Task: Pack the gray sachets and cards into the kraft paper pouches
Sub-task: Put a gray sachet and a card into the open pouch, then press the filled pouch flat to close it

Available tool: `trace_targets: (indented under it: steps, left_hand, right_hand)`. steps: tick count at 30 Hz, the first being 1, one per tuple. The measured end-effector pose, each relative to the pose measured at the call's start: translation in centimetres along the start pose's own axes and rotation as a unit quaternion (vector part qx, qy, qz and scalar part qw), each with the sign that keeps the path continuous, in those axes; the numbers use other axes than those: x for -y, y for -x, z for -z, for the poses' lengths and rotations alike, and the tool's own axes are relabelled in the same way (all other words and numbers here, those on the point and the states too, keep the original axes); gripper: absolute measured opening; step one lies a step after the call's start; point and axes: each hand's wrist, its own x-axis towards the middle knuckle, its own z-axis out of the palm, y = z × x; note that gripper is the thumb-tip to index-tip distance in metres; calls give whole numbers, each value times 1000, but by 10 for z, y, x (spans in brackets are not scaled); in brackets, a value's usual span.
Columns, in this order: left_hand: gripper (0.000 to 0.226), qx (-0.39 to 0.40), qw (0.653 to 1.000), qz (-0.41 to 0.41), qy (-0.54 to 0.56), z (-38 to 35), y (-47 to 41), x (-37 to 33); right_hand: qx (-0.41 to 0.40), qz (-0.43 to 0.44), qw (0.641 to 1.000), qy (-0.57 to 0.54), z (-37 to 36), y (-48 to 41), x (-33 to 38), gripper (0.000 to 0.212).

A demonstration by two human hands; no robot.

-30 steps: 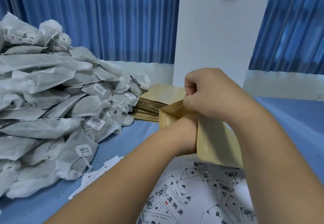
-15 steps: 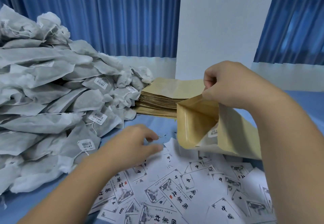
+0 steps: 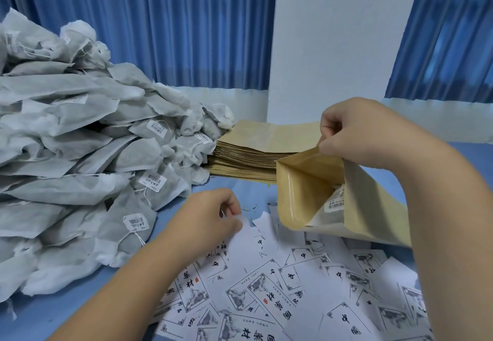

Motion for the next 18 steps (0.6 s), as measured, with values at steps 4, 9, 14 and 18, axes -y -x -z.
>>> trace_targets:
  steps: [4,9,14,18]
  left_hand:
    - [19,-36,998,-47,37,6,3,-5]
    - [18,-100,979,-91,155,21,9,-20]
    - [20,-217,930,-105,278,28,14,-44]
    - [20,-169,951,-138,218,10,12,-64]
  right_hand:
    - [1,1,1000,-3,-1,0,0,18]
    - [-6,0,1000,-7,1,1,-3,20]
    - [-12,4,1000,-4,3,0,-4,21]
    - [-3,2,1000,-8,2,0,-3,20]
